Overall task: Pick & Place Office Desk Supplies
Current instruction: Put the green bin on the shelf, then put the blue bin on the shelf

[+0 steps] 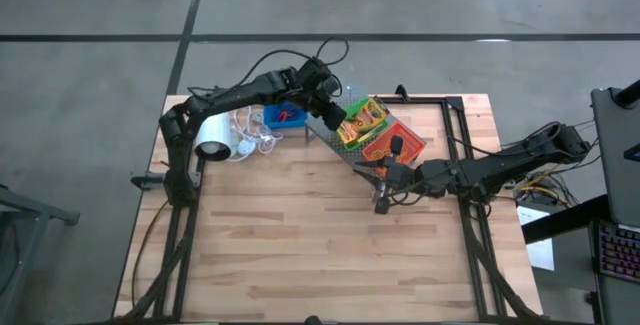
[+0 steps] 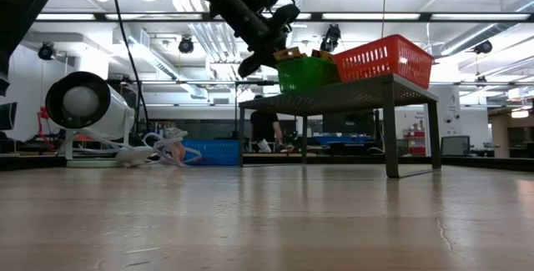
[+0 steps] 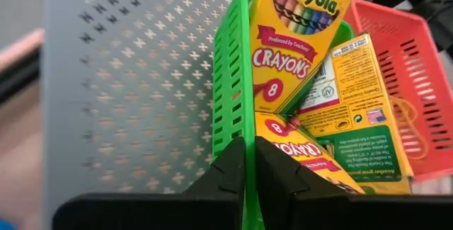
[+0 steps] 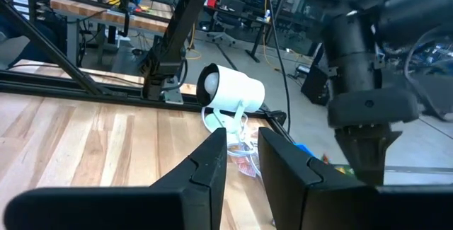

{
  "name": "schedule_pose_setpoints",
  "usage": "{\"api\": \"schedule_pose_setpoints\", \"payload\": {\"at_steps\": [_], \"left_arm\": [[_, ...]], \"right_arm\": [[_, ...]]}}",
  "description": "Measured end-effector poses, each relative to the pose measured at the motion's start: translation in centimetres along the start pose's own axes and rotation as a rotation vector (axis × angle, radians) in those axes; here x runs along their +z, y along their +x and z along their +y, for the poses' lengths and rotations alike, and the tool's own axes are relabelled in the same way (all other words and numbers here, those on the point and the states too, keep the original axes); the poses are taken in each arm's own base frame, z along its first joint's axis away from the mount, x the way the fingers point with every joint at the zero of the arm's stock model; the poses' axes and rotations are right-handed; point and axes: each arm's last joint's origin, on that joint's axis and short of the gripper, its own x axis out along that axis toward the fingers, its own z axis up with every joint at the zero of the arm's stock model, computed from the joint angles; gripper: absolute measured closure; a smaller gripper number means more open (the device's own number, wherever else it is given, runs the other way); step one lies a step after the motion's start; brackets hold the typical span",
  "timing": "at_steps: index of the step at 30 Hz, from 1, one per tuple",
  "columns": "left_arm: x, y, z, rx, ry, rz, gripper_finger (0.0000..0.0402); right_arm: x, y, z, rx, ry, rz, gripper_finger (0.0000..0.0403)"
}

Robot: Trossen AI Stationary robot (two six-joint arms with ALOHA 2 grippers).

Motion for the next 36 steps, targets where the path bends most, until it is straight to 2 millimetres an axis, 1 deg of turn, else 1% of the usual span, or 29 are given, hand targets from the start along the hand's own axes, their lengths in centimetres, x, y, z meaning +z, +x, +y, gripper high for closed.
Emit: {"api": "schedule_pose_setpoints", "payload": {"at_steps": [4, 7, 15, 24, 27, 34, 36], "left_arm": [[-0.8, 1.3, 0.5, -0.057, -0.057, -0.009, 0.0375], [-0.9, 1.7, 0.5, -0.102, -0.064, -0.024, 0.0375], [-0.8, 1.8, 0.4, -0.121, -0.114, -0.033, 0.0375], [-0.9, 1.8, 0.4, -0.117, -0.113, -0.029, 0.0371], [-1.0, 1.8, 0.5, -0.103, -0.112, -0.016, 0.0353], [-1.0, 1.5, 0.4, -0.100, -0.100, -0.016, 0.0285], [-0.9, 1.0, 0.3, -0.103, -0.088, -0.027, 0.0270]], "right_arm": [[0.0, 0.0, 0.0, 0.000, 0.000, 0.000, 0.0328], [0.0, 0.0, 0.0, 0.000, 0.000, 0.000, 0.0332], [0.0, 0.0, 0.0, 0.000, 0.000, 0.000, 0.0330], [0.0, 0.0, 0.0, 0.000, 0.000, -0.001, 0.0324], [0.0, 0.0, 0.0, 0.000, 0.000, 0.000, 0.0329], [0.0, 0.0, 0.0, 0.000, 0.000, 0.000, 0.0334], [0.0, 0.0, 0.0, 0.000, 0.000, 0.000, 0.0332]]}}
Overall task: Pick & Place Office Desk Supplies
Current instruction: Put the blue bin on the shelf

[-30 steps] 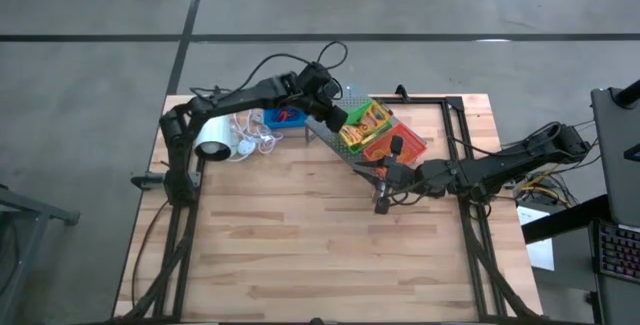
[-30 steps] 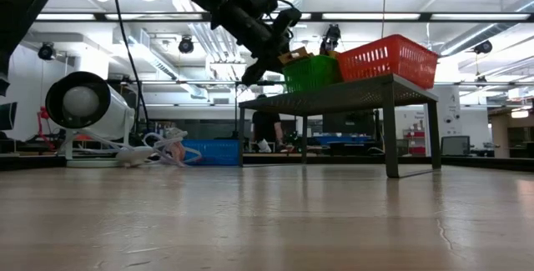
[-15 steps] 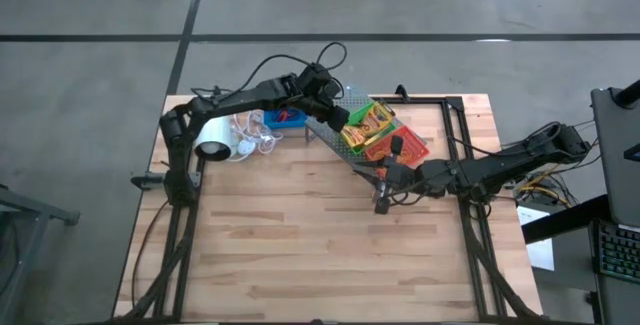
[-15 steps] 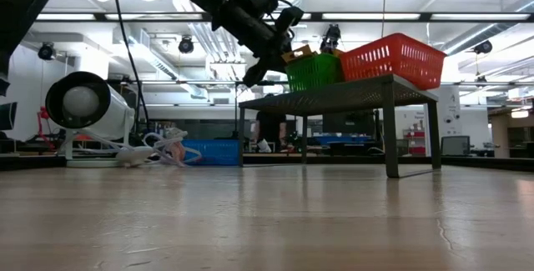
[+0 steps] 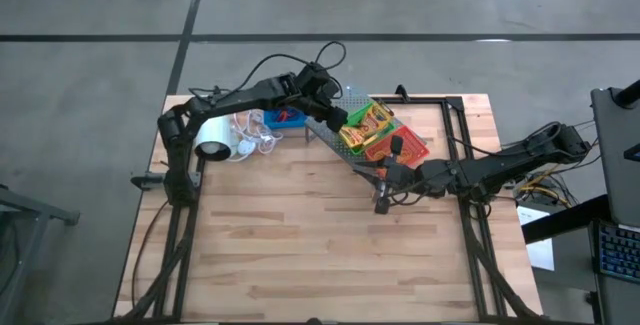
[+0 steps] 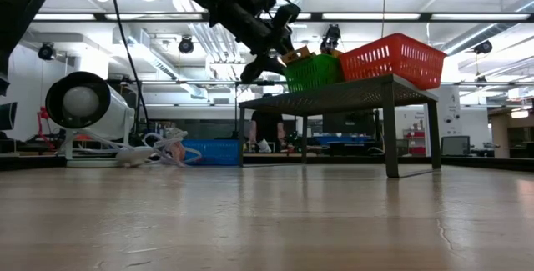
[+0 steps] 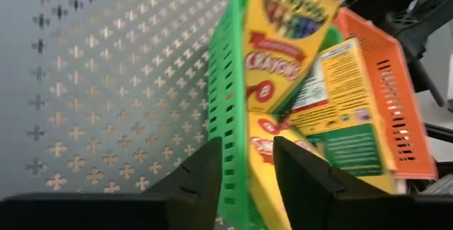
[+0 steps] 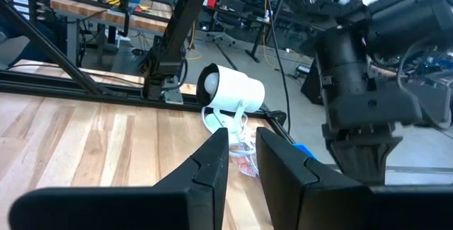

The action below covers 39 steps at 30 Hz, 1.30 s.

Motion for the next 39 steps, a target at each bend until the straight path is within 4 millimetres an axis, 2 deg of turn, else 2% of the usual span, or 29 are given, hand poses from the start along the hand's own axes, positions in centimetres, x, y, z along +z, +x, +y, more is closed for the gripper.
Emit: {"api": "schedule_pose_setpoints", "payload": {"at_steps": [10, 14, 18, 27, 33, 39], "left_arm": [[0.2, -4.2, -1.4, 0.051, 0.127, -0.035, 0.0247], [-0.6, -6.3, -1.6, 0.131, 0.283, 0.016, 0.0242], [-2.2, -7.3, -1.2, 0.262, 0.469, 0.096, 0.0240], [-5.1, -7.4, 1.7, 0.457, 0.516, 0.175, 0.0240], [-4.8, -7.2, 3.8, 0.500, 0.479, 0.154, 0.0235], [-4.3, -6.8, 5.3, 0.514, 0.494, 0.159, 0.0173]], "right_arm": [[0.0, 0.0, 0.0, 0.000, 0.000, 0.000, 0.0324], [0.0, 0.0, 0.0, 0.000, 0.000, 0.000, 0.0330], [0.0, 0.0, 0.0, 0.000, 0.000, 0.000, 0.0335], [0.0, 0.0, 0.0, 0.000, 0.000, 0.000, 0.0326], [0.0, 0.0, 0.0, 0.000, 0.000, 0.000, 0.0325], [0.0, 0.0, 0.0, 0.000, 0.000, 0.000, 0.0334]]}}
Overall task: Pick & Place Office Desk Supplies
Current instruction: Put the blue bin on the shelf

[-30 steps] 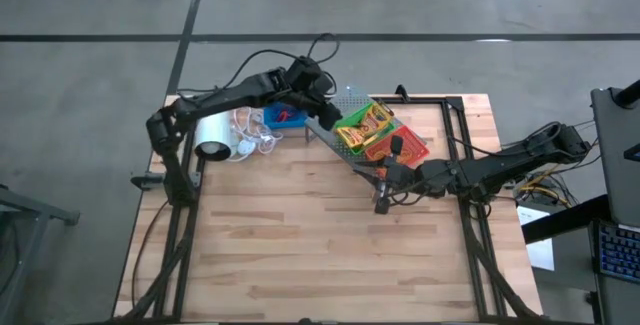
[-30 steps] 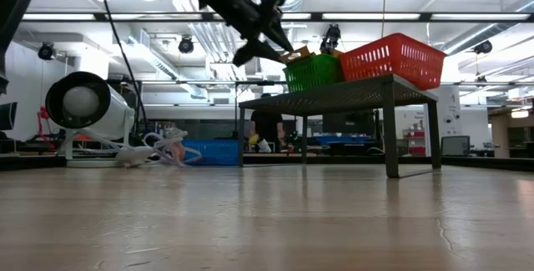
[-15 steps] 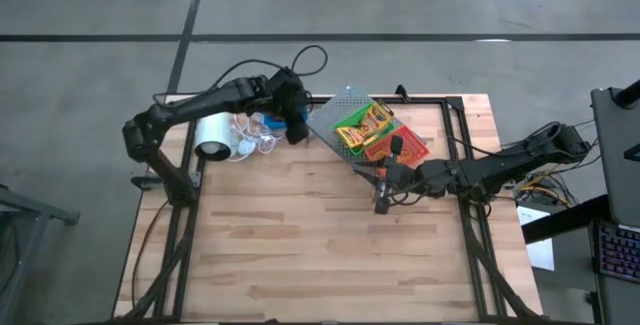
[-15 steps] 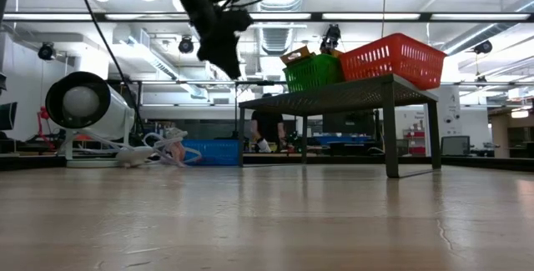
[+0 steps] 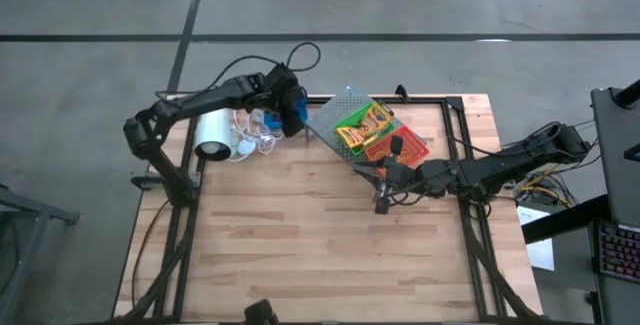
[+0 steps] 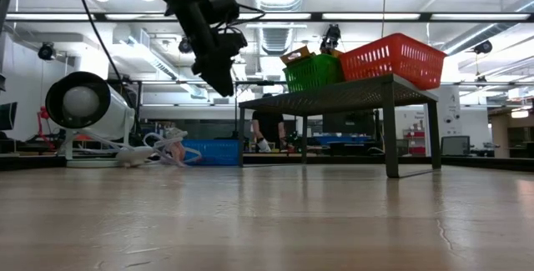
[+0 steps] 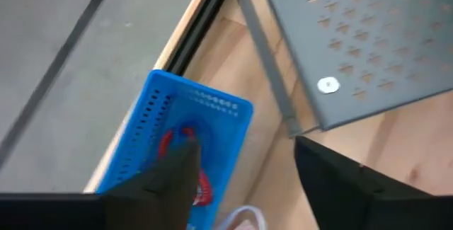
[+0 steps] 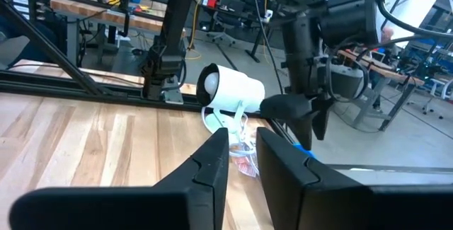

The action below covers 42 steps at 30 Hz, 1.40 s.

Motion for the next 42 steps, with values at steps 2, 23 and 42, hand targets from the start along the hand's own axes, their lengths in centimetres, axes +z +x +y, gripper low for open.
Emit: {"api": "schedule_pose_setpoints", "payload": {"at_steps": [2, 23, 42], "left_arm": [[-0.1, 0.1, 0.3, 0.005, 0.035, 0.005, 0.0148], [-1.7, 5.9, 1.2, -0.050, 0.104, 0.189, 0.0117], [-2.3, 7.1, 1.9, -0.046, 0.103, 0.206, 0.0126]], "right_arm": [[0.0, 0.0, 0.0, 0.000, 0.000, 0.000, 0.0335], [0.0, 0.0, 0.0, 0.000, 0.000, 0.000, 0.0328], [0.0, 0.0, 0.0, 0.000, 0.000, 0.000, 0.0323]]}}
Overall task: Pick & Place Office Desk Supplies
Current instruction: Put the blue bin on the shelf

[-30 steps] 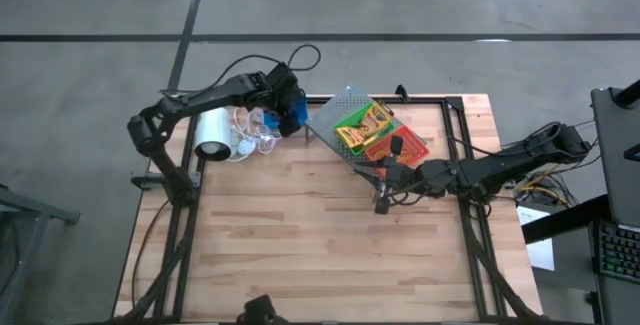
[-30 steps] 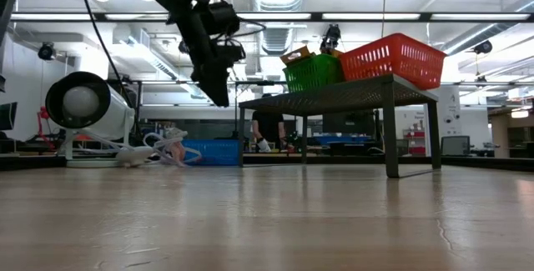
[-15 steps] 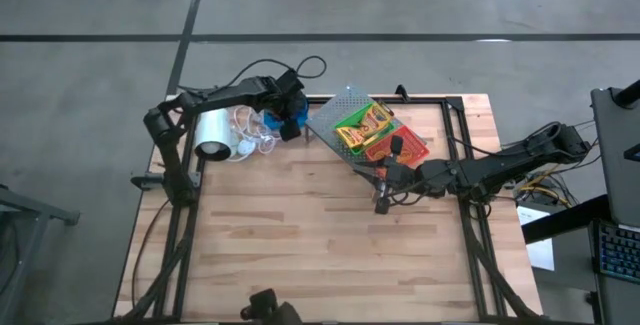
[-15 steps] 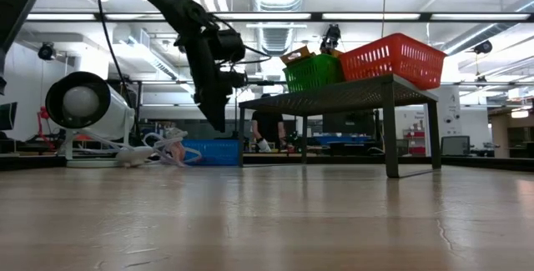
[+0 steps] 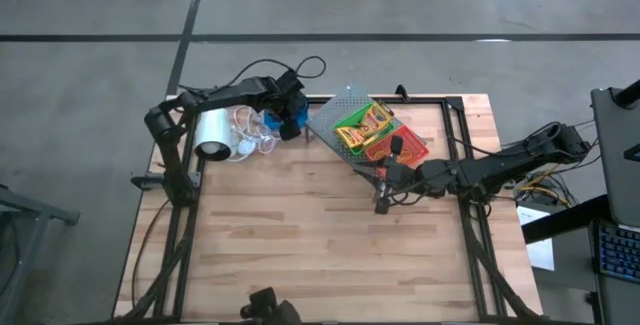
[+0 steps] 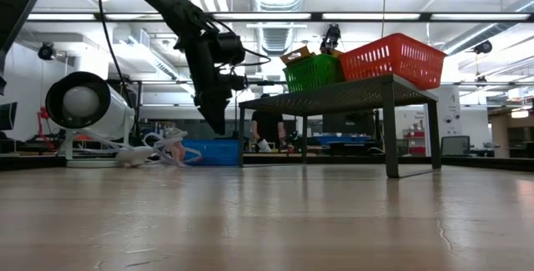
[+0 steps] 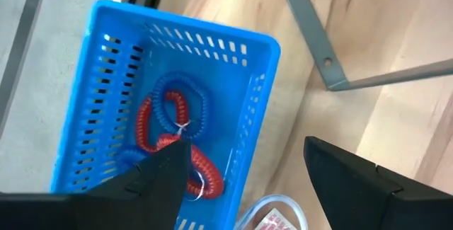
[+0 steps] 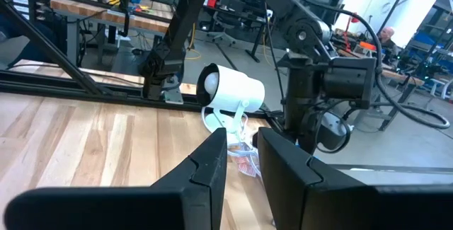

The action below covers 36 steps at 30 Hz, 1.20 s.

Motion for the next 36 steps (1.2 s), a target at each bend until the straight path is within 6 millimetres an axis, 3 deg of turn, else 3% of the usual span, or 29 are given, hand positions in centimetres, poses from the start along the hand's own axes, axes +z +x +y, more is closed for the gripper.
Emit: {"api": "schedule_pose_setpoints", "payload": {"at_steps": [7, 20, 36], "left_arm": [[-1.4, 1.5, -0.4, -0.010, -0.001, 0.035, 0.0126], [-2.2, 2.3, -0.1, -0.008, -0.017, 0.024, 0.0143], [-2.2, 2.3, -0.1, -0.008, -0.028, 0.024, 0.0284]], "right_arm": [[0.0, 0.0, 0.0, 0.000, 0.000, 0.000, 0.0332], [0.0, 0.0, 0.0, 0.000, 0.000, 0.000, 0.0324], [0.0, 0.0, 0.0, 0.000, 0.000, 0.000, 0.0334]]}}
